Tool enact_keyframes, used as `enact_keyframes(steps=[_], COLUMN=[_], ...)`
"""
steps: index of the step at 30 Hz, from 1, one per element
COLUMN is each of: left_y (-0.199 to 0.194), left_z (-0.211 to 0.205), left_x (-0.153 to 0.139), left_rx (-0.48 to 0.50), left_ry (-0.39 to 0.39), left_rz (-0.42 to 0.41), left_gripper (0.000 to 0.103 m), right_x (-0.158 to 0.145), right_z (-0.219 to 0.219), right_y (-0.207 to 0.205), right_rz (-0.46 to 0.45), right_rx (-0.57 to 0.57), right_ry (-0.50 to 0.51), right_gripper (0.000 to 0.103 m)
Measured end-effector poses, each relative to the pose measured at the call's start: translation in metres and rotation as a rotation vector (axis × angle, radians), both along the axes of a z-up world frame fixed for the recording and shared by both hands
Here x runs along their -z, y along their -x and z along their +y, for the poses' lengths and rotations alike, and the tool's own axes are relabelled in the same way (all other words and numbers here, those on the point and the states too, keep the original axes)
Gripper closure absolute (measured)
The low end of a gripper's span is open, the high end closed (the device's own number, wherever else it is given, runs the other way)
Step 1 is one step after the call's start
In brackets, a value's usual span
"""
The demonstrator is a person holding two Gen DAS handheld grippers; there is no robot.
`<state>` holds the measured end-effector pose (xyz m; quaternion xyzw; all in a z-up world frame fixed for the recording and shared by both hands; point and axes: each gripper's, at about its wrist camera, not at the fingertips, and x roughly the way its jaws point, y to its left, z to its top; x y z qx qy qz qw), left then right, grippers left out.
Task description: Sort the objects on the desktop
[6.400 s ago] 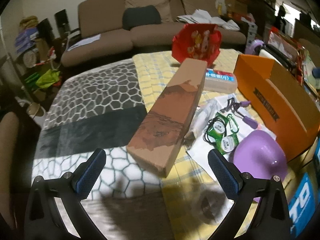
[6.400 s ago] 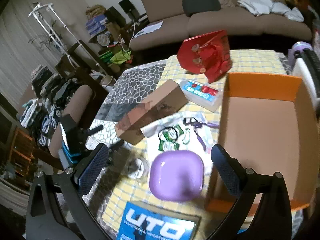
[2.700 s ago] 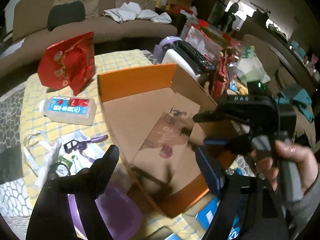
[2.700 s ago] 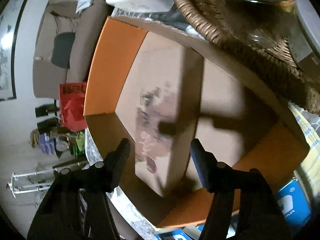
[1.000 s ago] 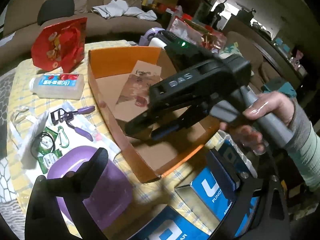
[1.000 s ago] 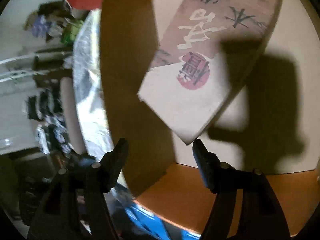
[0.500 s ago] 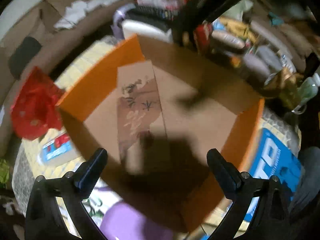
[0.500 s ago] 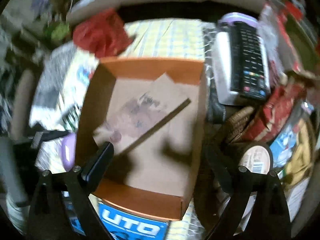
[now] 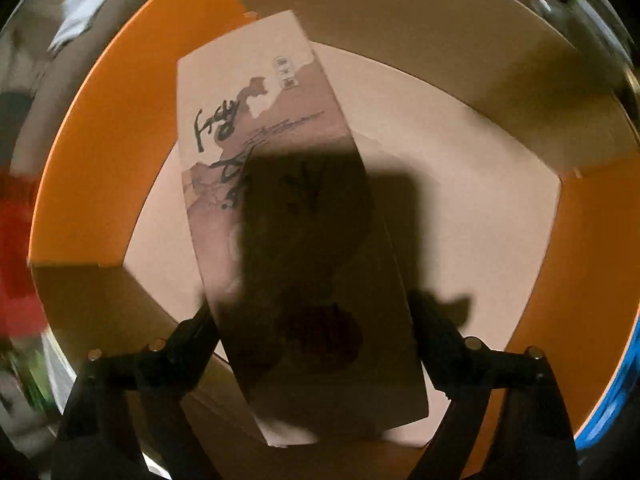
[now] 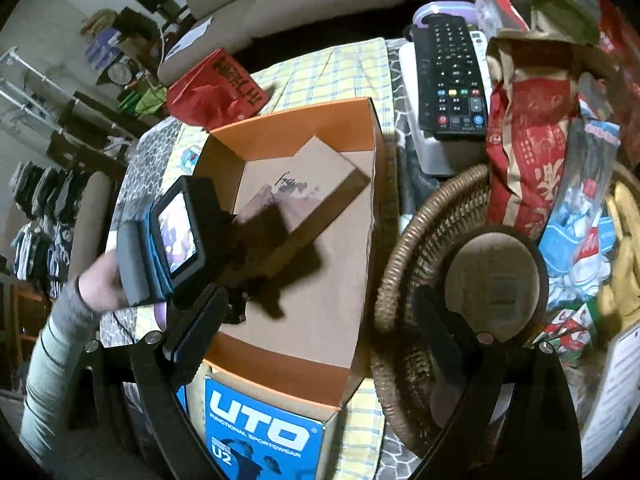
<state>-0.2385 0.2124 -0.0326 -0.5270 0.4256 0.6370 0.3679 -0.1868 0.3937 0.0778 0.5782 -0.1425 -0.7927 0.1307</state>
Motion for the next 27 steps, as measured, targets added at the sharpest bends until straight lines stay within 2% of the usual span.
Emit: enact_keyframes(steps=[3, 9, 12, 14, 16, 18, 20, 22, 23, 25, 27], left_y=[-0.019, 0.0, 0.011, 0.013, 0.013, 0.008, 0.006, 0.009, 0.009, 0.001, -0.013], left_z=[0.007, 0.011, 0.015, 0.014, 0.005, -0.009, -0.035, -0.077, -0.092, -0.116, -0.124], left_x=[0.002, 0.009, 0.01, -0.001, -0.019, -0.039, -0.063, -0.069, -0.07, -0.066, -0.055], left_rx=[0.183, 0.283, 0.267, 0.234, 0.161, 0.082, -0.071, -0.216, -0.279, -0.391, -0.454], left_ry=[0.058, 0.215, 0.298, 0.255, 0.146, 0.033, -0.117, -0.241, -0.282, -0.313, -0.312], left_rz=[0.055, 0.194, 0.329, 0.344, 0.296, 0.268, 0.228, 0.184, 0.189, 0.213, 0.231], left_gripper=[0.013, 0.013, 0.013, 0.012, 0.008, 0.008, 0.008, 0.008, 0.008, 0.008, 0.008], right_x=[0.002, 0.006, 0.009, 0.012, 0.014, 0.015, 0.015, 0.017, 0.019, 0.027, 0.038], right_z=[0.002, -0.001, -0.008, -0.014, -0.021, -0.03, -0.036, -0.045, -0.049, -0.063, -0.081], right_y=[-0.003, -0.007, -0.006, -0.006, -0.004, -0.004, -0.004, -0.006, -0.006, -0.007, -0.01], right_rz=[0.009, 0.006, -0.001, -0.003, 0.0, 0.012, 0.023, 0.031, 0.032, 0.028, 0.019], right_rx=[-0.003, -0.019, -0.033, -0.047, -0.058, -0.08, -0.097, -0.115, -0.123, -0.156, -0.189], right_ry=[0.015, -0.006, -0.039, -0.039, -0.058, -0.073, -0.09, -0.099, -0.095, -0.086, -0.072], right_gripper=[0.01, 0.01, 0.01, 0.01, 0.01, 0.01, 0.01, 0.01, 0.01, 0.01, 0.01])
